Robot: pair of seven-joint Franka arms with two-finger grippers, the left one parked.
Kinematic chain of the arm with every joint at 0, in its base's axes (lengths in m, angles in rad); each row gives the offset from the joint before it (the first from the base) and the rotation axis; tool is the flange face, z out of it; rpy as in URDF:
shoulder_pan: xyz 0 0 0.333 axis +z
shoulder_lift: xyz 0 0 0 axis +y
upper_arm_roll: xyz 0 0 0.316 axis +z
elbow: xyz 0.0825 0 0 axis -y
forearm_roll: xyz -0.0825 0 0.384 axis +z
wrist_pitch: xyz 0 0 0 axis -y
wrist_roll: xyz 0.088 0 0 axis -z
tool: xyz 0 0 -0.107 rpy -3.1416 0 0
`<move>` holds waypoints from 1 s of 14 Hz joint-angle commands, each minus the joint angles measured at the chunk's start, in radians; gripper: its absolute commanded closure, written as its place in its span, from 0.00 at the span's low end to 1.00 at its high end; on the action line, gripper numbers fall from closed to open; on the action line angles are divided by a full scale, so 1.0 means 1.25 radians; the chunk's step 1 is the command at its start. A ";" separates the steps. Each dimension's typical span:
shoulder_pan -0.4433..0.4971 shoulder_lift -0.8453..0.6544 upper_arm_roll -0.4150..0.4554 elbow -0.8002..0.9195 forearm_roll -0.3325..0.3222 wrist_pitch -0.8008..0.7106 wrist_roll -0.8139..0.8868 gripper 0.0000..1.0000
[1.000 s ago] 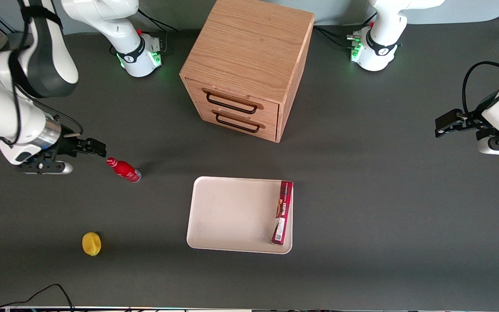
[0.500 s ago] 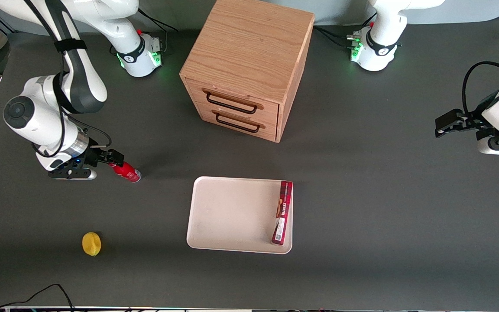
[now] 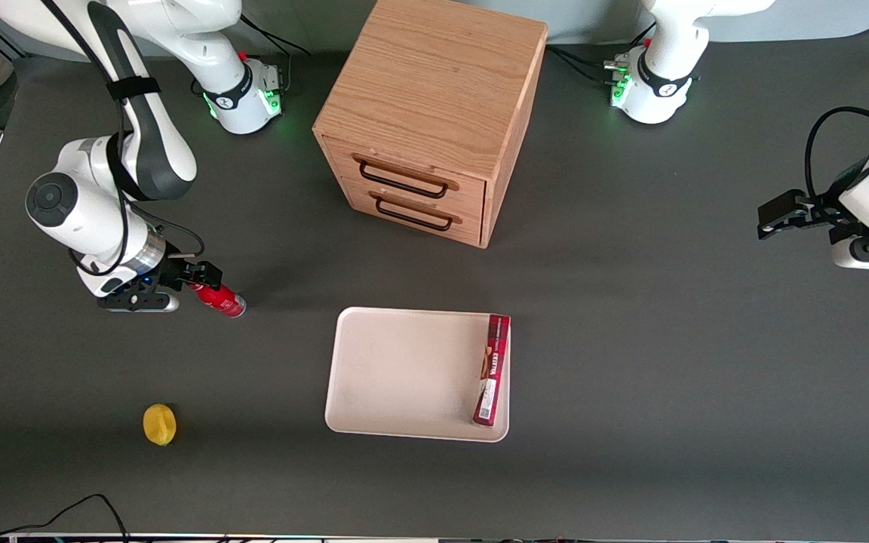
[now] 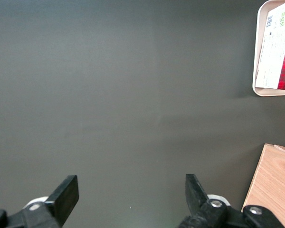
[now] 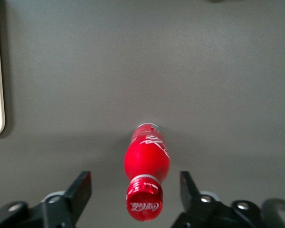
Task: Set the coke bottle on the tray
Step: 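Lower the right gripper around the bottle's cap end, then close the right gripper on the bottle cap and lift it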
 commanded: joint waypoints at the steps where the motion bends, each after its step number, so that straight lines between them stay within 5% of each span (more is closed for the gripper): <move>1: 0.000 -0.014 0.001 -0.019 -0.003 0.014 -0.010 0.47; 5: -0.002 -0.019 0.001 -0.019 -0.003 0.011 -0.010 1.00; 9: -0.009 -0.049 0.001 0.026 -0.003 -0.080 -0.009 1.00; 14: -0.013 -0.039 0.001 0.323 -0.002 -0.417 0.007 1.00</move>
